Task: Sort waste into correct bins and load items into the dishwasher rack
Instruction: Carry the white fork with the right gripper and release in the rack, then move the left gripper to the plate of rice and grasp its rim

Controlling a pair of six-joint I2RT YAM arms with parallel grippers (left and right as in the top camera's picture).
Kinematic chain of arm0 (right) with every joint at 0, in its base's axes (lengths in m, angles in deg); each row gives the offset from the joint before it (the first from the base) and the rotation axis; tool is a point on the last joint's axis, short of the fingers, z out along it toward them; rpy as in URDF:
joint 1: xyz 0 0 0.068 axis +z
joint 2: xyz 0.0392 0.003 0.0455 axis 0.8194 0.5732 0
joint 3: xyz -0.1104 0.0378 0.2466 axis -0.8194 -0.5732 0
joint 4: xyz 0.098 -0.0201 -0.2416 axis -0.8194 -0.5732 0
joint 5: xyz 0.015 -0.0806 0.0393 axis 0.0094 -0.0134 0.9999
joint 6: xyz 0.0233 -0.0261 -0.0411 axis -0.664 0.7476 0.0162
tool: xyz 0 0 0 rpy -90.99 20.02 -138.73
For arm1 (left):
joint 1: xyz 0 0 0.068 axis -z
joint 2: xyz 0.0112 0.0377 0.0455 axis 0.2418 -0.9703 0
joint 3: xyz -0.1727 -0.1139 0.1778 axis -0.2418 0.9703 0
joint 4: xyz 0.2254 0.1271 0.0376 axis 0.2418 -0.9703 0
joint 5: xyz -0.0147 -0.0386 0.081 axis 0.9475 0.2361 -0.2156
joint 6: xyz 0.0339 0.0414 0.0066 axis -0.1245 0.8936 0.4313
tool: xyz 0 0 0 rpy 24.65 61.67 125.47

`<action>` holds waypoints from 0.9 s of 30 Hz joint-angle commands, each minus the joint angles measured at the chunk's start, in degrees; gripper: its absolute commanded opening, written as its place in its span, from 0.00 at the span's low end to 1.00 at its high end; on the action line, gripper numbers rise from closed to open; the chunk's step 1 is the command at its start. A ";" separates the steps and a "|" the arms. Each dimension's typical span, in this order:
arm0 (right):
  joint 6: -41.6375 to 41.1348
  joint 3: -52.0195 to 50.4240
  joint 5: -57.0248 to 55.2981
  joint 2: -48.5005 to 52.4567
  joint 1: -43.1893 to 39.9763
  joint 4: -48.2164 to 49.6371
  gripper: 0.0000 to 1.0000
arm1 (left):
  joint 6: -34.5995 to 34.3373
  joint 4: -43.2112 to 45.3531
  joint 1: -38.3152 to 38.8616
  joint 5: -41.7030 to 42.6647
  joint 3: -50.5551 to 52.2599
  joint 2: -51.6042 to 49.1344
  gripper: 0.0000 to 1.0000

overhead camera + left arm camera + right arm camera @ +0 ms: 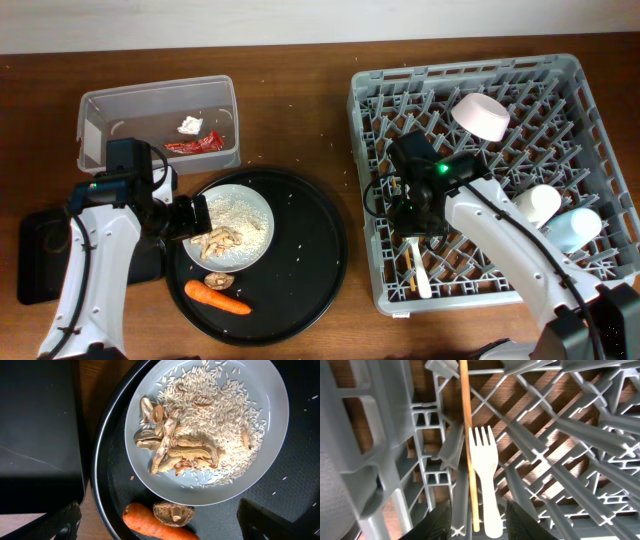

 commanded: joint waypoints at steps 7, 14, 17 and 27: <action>-0.11 3.63 1.22 -21.38 -11.56 -5.44 0.60 | -0.52 0.07 0.13 1.75 -0.20 0.85 0.99; 8.94 3.61 12.37 -21.16 -13.66 -6.38 0.64 | -0.52 2.86 3.19 6.71 -0.20 0.85 0.99; 8.94 3.63 12.39 -21.14 -13.86 -7.15 0.66 | -0.52 6.34 9.97 6.69 -0.20 0.85 0.99; 18.03 3.61 11.69 -21.14 -36.09 -15.39 0.83 | -5.44 23.43 28.87 6.05 -0.20 -17.33 0.99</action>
